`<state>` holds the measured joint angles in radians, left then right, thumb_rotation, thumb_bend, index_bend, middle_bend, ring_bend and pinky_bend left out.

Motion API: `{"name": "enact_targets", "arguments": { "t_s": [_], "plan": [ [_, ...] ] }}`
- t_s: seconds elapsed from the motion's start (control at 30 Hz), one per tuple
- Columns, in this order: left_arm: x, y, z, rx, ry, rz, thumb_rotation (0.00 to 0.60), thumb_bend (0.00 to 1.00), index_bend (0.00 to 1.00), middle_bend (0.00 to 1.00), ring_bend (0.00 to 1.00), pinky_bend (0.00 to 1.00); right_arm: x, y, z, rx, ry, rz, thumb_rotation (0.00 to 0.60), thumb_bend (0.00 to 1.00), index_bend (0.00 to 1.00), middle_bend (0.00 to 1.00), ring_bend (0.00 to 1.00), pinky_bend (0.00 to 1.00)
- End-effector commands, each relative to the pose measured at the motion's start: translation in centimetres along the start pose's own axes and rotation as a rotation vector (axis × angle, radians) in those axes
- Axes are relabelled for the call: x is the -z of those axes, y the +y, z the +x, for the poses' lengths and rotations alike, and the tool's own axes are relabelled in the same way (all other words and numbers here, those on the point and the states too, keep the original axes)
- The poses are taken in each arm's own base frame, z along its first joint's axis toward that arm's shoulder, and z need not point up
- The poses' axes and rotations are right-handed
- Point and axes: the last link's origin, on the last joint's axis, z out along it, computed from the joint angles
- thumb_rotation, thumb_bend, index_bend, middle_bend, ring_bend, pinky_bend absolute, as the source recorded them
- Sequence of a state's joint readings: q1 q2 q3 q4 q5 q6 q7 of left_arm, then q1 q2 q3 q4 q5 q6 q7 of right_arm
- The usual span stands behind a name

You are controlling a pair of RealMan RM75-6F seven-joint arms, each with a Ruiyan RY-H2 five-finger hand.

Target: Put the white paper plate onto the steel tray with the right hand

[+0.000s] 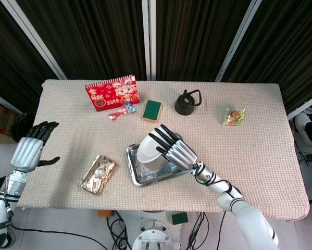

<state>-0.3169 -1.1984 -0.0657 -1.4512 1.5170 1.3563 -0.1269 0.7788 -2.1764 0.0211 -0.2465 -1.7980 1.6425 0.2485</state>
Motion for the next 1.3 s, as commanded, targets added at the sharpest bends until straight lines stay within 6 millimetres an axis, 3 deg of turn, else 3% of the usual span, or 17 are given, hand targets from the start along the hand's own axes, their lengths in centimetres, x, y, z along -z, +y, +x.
{"name": "enact_targets", "arguments": {
  "t_s": [0.03, 0.77, 1.07, 1.3],
  "plan": [
    [0.0, 0.0, 0.0, 0.0, 0.0, 0.0, 0.6, 0.05, 0.1, 0.12, 0.07, 0.15, 0.6, 0.0, -0.1, -0.003, -0.009, -0.01, 0.6, 0.53, 1.0, 0.11, 0.0, 0.0],
    [0.1, 0.7, -0.1, -0.003, -0.005, -0.014, 0.6, 0.05, 0.1, 0.12, 0.07, 0.15, 6.6, -0.8, -1.6, -0.071, -0.146, -0.068, 0.6, 0.5, 0.99, 0.1, 0.0, 0.0],
    [0.3, 0.7, 0.1, 0.006, 0.006, -0.017, 0.6, 0.05, 0.1, 0.12, 0.07, 0.15, 7.2, -2.0, -2.1, -0.13, -0.171, -0.065, 0.6, 0.46, 0.79, 0.09, 0.0, 0.0],
    [0.4, 0.6, 0.2, 0.008, 0.005, -0.02, 0.6, 0.05, 0.1, 0.12, 0.07, 0.15, 7.2, -2.6, -2.4, -0.183, -0.181, -0.089, 0.6, 0.37, 0.61, 0.06, 0.0, 0.0]
  ]
}}
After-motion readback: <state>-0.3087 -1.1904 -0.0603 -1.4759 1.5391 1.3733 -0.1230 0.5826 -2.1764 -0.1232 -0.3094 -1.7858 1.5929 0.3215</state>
